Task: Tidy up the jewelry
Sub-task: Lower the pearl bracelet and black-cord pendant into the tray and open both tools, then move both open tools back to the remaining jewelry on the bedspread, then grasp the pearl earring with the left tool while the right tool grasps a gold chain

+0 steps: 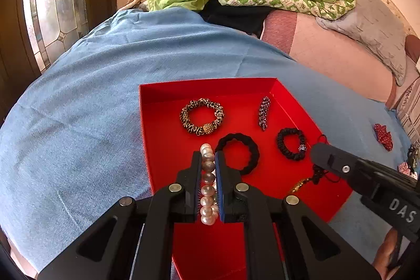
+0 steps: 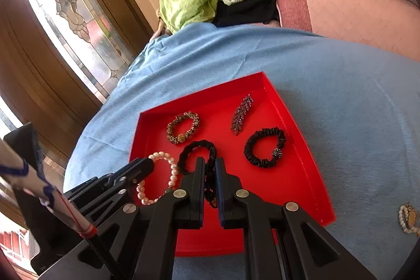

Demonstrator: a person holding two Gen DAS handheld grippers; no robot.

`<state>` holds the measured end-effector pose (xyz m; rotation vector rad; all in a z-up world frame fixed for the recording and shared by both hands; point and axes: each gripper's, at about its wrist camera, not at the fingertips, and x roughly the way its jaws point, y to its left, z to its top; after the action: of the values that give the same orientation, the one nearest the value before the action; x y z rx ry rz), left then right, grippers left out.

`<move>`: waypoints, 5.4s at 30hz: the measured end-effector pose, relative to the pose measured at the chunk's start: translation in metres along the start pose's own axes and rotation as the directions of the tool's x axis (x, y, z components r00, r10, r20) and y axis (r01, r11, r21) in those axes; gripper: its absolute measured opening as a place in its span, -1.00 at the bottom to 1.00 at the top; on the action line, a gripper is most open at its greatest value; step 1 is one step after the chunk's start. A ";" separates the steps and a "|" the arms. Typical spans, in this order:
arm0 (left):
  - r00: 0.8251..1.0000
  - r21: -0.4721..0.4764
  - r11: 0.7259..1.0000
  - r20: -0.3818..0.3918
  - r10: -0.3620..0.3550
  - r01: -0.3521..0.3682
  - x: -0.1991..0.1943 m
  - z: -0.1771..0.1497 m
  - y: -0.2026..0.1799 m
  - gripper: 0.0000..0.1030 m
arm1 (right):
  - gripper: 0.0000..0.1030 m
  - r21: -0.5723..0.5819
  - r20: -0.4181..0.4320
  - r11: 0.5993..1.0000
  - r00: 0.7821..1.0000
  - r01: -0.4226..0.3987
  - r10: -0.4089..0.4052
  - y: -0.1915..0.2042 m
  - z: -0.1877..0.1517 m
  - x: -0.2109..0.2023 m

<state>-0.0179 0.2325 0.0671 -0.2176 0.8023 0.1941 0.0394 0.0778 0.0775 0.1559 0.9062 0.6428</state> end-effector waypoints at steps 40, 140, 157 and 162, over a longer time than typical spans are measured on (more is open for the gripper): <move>0.997 -0.037 0.999 -0.071 0.032 -0.035 0.018 -0.001 0.009 -0.82 | -0.82 0.023 -0.140 0.996 0.987 0.088 -0.084 -0.016 0.007 0.068; 0.838 0.382 0.748 -0.303 -0.453 0.542 -0.016 -0.107 -0.290 -0.32 | -0.79 0.353 0.240 0.912 0.922 0.209 -0.304 -0.272 -0.083 -0.228; 0.918 0.537 0.745 -0.231 -0.322 0.396 -0.001 -0.154 -0.354 -0.78 | -0.79 0.345 0.255 0.926 0.935 0.150 -0.246 -0.274 -0.086 -0.237; 0.915 0.513 0.758 -0.217 -0.341 0.404 -0.013 -0.139 -0.329 -0.78 | -0.79 0.327 0.258 0.935 0.939 0.136 -0.227 -0.267 -0.084 -0.236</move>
<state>-0.0396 -0.1216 0.0219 0.1642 0.8762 -0.4379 -0.0094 -0.2851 0.0828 0.4281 0.7165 0.2900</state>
